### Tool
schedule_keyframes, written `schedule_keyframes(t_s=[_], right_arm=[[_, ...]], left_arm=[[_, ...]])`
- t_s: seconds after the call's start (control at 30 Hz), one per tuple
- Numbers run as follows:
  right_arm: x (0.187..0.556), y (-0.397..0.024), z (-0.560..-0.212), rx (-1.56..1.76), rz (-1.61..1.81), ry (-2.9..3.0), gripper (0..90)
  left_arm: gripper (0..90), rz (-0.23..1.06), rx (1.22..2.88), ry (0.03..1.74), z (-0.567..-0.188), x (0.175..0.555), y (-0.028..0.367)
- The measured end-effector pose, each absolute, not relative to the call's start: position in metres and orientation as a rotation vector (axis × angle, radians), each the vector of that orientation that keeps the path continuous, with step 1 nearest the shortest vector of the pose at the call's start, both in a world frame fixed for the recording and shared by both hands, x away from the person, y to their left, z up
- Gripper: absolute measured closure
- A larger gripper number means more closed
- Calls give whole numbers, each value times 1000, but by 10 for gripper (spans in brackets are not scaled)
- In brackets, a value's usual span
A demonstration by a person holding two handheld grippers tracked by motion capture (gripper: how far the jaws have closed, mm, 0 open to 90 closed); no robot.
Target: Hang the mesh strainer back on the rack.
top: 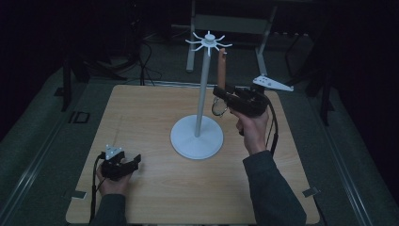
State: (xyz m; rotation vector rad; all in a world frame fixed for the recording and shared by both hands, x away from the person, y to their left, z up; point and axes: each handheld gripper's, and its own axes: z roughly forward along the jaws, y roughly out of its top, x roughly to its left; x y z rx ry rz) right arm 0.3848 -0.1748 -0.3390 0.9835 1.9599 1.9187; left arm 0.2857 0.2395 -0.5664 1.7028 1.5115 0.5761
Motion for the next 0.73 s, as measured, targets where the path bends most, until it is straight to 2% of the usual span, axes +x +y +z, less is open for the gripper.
schedule_keyframes(t_s=[0.47, 0.73], right_arm=[[376, -187, -342, 1009, 1660, 1990, 413], [376, -198, -360, 1033, 1465, 2057, 392]], left_arm=[[291, 577, 1703, 1512, -566, 286, 239], [290, 578, 1702, 1512, -566, 286, 239]])
